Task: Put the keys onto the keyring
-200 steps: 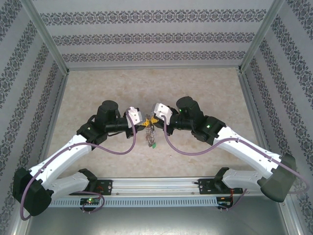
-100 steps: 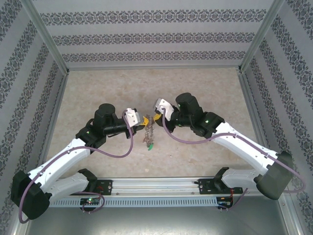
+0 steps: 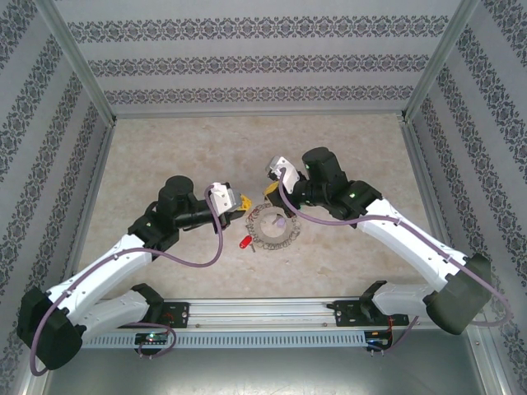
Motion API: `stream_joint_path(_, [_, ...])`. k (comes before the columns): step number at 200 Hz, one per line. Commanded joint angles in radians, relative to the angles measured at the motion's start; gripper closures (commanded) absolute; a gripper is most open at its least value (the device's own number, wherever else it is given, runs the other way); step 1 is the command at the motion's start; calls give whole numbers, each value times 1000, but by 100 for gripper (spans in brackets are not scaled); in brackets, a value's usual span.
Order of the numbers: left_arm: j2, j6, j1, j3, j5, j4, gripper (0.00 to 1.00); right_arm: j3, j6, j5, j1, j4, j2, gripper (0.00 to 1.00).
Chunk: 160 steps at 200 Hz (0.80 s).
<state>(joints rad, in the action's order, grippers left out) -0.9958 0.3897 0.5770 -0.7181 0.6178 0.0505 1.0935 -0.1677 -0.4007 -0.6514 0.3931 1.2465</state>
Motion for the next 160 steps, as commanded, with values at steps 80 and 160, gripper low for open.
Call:
stream_joint_path(80, [-52,-184,15,51,-201,80,75,-110,449,213,322,326,50,100])
stream_joint_path(160, [-53,-210,14,40,-262,59,68,1,473,127,472,470,416,100])
